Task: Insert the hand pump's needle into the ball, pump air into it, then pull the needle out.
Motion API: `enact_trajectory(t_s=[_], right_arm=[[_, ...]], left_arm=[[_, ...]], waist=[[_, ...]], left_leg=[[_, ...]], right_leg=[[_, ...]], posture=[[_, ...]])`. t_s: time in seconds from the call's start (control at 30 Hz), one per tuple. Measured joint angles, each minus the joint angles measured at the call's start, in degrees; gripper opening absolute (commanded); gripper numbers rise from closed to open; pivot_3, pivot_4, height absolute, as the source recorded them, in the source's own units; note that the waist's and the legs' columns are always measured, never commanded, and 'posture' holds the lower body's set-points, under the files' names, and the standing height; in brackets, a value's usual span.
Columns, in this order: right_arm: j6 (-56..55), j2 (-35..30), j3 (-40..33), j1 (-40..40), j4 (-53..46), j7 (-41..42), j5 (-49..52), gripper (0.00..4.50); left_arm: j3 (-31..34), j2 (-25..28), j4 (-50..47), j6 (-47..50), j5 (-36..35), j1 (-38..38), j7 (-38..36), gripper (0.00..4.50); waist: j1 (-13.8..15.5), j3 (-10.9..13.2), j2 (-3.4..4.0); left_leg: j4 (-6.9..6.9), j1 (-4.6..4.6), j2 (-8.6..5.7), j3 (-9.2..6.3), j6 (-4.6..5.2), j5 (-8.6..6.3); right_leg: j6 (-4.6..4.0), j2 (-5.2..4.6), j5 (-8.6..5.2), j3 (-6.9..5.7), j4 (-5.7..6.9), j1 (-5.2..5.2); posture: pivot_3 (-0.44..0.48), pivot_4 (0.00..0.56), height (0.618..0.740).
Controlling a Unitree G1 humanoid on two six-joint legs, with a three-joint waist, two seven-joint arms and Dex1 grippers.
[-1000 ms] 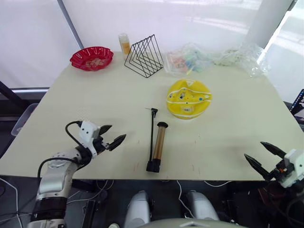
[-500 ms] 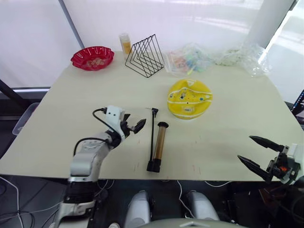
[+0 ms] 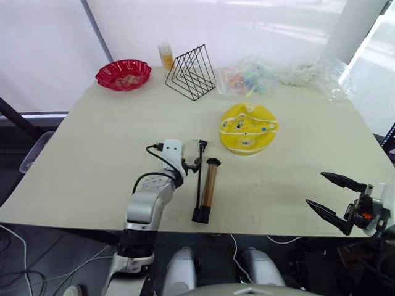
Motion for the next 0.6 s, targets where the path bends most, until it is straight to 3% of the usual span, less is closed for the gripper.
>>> enact_trajectory(t_s=[0.33,0.5,0.6], right_arm=[[1.16,-0.13,-0.04,-0.46,-1.56,-1.01,0.05,4.49],[1.53,-0.25,-0.04,-0.28,-1.80,-1.10,0.05,4.49],[1.76,-0.48,-0.13,0.02,-2.16,-1.13,0.07,4.50]], left_arm=[[-3.60,-3.32,10.93,1.91,6.42,-5.33,4.47,4.50],[-4.17,-4.02,11.45,2.18,7.79,-5.60,4.51,4.50],[-3.81,-4.68,11.44,2.70,7.89,-5.62,4.84,3.84]], waist=[[0.01,0.02,-0.03],[0.01,0.02,-0.03],[0.01,0.01,-0.02]], left_leg=[[-0.01,-0.02,-0.75,-1.12,0.01,0.00],[-0.01,0.00,-0.76,-1.26,0.01,0.00],[-0.01,0.00,-0.76,-1.27,0.01,0.00]], right_leg=[[0.02,0.01,-0.01,0.04,-0.01,0.11],[0.02,0.01,-0.01,0.04,-0.01,0.13],[0.02,0.00,-0.01,0.04,-0.01,0.13]], posture=[[0.000,0.150,0.737],[0.000,0.150,0.737],[0.000,0.150,0.737]])
